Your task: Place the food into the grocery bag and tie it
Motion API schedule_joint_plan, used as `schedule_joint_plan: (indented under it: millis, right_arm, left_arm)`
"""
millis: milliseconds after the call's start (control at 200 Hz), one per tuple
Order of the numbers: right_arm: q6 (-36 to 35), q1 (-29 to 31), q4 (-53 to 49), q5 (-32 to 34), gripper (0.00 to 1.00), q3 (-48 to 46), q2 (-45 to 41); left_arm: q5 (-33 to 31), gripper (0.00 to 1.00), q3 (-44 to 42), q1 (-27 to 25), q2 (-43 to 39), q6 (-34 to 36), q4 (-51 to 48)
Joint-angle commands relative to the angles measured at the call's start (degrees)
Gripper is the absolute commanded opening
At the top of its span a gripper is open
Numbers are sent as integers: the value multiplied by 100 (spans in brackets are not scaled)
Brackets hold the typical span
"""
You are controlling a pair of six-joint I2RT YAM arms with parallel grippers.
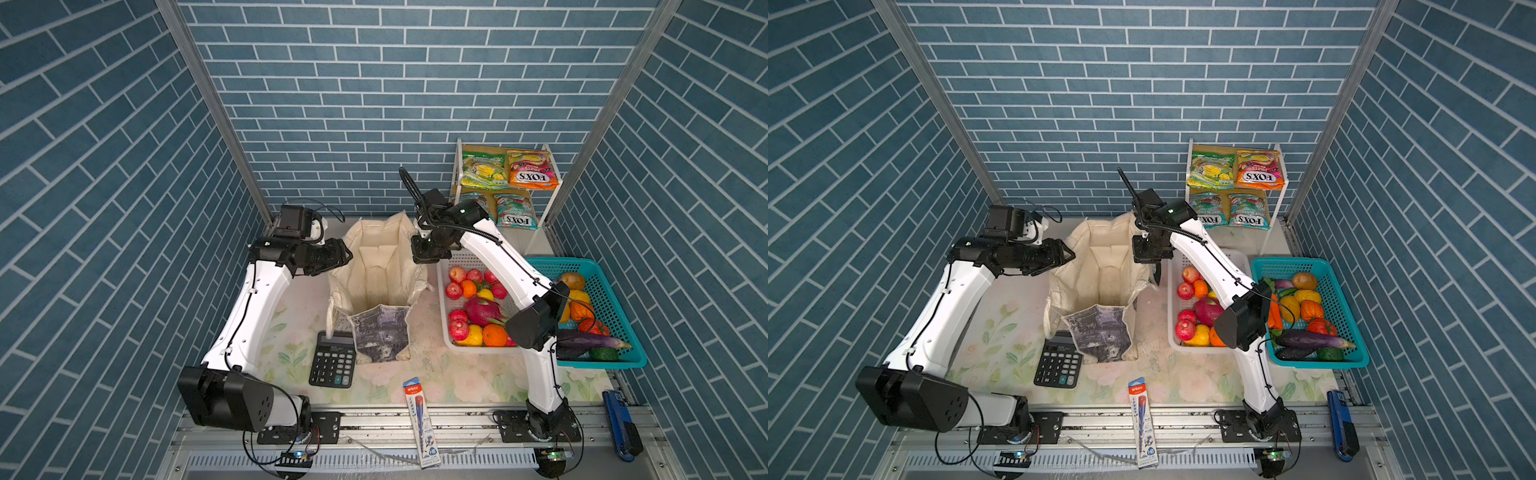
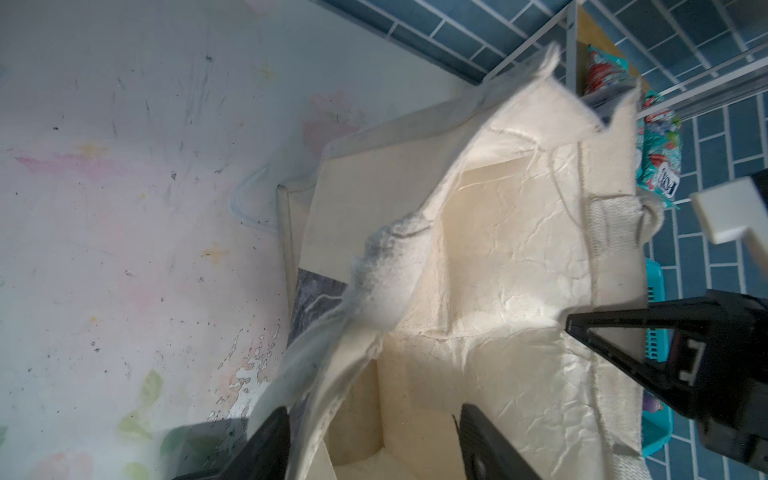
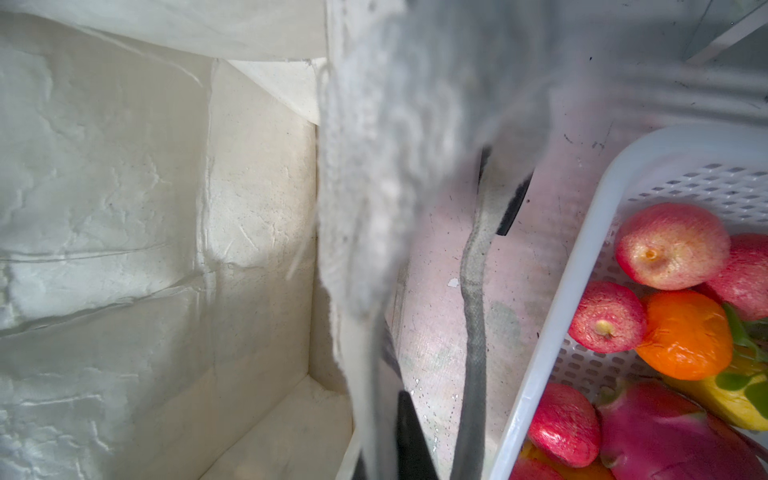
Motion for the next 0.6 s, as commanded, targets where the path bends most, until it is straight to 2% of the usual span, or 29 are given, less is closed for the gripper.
schedule_joint_plan:
  millis: [0, 150, 225, 430, 510, 590]
  right_arm:
    - [78, 6, -10, 18, 0, 170, 42]
    - [54, 6, 30, 149, 0, 32, -16]
    - [36, 7, -34, 509, 0, -23, -80]
    - [136, -39, -774, 2530, 0, -73, -253]
    - [215, -139, -946, 2936, 0, -212, -279]
    - [277, -216, -1010, 3188, 0, -369, -303]
  left_arm:
    - [-133, 54, 282, -60, 128, 412, -455]
    - [-388, 14, 162, -93, 71, 709, -626]
    - [-825, 0, 212, -93, 90, 906, -873]
    - [-3264, 0, 829, -91, 312, 1215, -1683]
    - [-4135, 0, 1026, -84, 483, 1220, -1835]
    - [-4580, 0, 1157, -75, 726, 1206, -1933]
